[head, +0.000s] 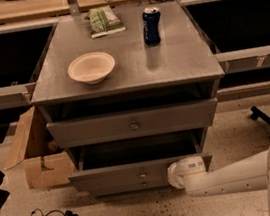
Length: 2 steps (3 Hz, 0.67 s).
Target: Close middle drawer
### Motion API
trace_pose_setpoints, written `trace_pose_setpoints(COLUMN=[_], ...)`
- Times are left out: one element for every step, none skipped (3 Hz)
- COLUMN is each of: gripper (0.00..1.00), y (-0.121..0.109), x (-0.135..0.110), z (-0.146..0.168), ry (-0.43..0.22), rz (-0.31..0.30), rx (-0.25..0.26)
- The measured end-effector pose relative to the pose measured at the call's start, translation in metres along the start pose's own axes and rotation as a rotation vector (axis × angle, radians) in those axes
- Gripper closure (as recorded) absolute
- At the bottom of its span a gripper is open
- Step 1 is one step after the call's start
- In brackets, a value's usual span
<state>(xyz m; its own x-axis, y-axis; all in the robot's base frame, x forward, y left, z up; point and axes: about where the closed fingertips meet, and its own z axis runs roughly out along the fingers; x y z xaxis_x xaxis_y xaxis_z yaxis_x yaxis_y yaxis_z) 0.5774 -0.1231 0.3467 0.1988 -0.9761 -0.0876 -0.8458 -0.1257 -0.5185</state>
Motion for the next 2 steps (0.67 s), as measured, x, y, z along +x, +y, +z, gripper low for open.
trace_pose_setpoints(gripper=[0.59, 0.28], y=[0.0, 0.0], x=[0.0, 0.0], z=[0.0, 0.0], ry=[0.0, 0.0], rz=[0.0, 0.0], rx=[0.0, 0.0])
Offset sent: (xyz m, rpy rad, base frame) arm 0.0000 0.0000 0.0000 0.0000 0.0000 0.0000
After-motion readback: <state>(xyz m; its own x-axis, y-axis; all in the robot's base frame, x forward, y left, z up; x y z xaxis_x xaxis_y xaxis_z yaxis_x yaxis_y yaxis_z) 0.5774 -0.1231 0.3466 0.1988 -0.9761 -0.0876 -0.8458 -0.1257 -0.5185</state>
